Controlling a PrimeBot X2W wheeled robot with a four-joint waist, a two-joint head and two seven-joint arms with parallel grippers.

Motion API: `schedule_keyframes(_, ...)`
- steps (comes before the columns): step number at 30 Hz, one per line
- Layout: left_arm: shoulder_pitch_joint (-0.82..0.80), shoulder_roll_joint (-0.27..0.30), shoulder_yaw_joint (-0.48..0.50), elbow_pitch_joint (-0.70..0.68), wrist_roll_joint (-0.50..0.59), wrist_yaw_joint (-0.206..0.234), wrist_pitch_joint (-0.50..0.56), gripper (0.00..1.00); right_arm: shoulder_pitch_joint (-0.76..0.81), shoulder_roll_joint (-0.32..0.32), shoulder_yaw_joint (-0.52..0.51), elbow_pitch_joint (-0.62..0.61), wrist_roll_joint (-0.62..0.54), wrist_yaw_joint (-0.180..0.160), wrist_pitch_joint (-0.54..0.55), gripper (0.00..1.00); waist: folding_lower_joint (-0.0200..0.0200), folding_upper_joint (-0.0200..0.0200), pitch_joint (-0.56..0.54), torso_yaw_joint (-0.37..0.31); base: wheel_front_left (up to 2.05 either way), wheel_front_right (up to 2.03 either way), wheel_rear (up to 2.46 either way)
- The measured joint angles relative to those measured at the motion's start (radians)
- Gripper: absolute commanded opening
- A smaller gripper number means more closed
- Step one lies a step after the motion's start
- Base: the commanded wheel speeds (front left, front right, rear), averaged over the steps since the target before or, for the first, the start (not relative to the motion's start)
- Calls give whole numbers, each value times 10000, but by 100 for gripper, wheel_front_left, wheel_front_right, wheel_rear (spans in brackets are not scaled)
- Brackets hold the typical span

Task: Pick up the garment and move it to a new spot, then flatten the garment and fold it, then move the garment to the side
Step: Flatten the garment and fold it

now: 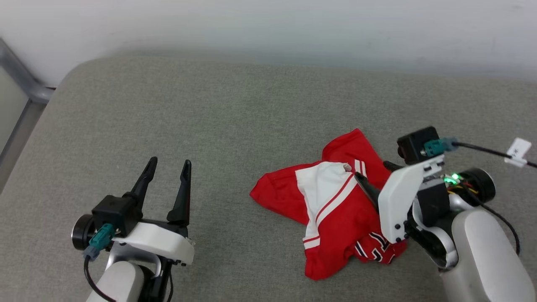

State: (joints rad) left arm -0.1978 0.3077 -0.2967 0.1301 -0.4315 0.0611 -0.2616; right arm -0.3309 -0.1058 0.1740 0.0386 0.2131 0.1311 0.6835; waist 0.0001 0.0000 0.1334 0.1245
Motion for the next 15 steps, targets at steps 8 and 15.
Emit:
schedule_keyframes(8,-298,-527,196,180,247,-433,0,100,-1340,-805,1659,1020,1085,-2,2071,100,0,0,566,657,0,0,0)
schedule_keyframes(15,-303,-828,499,447,483,-686,0,100,-1500,-1179,2186,1080,1860,0,2504,0,0,0,588,754,0,0,0)
